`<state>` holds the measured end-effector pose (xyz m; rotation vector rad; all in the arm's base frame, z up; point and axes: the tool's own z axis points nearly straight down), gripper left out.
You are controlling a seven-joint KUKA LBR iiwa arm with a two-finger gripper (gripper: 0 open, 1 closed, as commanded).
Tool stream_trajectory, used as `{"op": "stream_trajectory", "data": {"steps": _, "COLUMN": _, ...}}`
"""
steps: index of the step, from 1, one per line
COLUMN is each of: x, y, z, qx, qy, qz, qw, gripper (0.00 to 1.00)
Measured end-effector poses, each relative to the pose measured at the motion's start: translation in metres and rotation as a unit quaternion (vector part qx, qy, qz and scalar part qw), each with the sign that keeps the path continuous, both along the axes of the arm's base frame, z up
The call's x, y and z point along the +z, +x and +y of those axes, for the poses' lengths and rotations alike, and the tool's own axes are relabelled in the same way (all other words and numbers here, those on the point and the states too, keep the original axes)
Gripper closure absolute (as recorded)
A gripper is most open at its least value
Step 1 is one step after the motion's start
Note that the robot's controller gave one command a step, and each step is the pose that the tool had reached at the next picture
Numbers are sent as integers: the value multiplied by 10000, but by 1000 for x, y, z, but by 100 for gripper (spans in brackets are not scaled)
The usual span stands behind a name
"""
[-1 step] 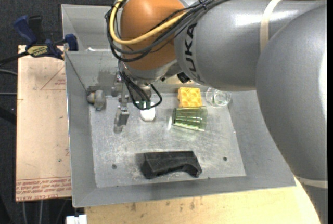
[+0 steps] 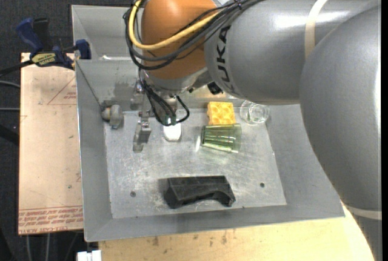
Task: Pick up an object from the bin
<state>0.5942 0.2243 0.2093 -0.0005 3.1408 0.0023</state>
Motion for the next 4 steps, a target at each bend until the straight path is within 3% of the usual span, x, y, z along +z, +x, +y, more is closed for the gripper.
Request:
{"op": "stream_trajectory", "data": {"steps": 1, "x": -70, "y": 27, "z": 14, "qx": -442, "qy": 11, "qz": -26, "qw": 9990, "gripper": 0}}
{"op": "stream_trajectory", "data": {"steps": 2, "x": -83, "y": 45, "z": 24, "qx": 384, "qy": -12, "qz": 11, "qw": 9993, "gripper": 0}}
{"op": "stream_trajectory", "data": {"steps": 3, "x": -105, "y": 63, "z": 27, "qx": -460, "qy": 17, "qz": -40, "qw": 9989, "gripper": 0}}
{"op": "stream_trajectory", "data": {"steps": 4, "x": -131, "y": 61, "z": 27, "qx": -502, "qy": 4, "qz": 5, "qw": 9987, "gripper": 0}}
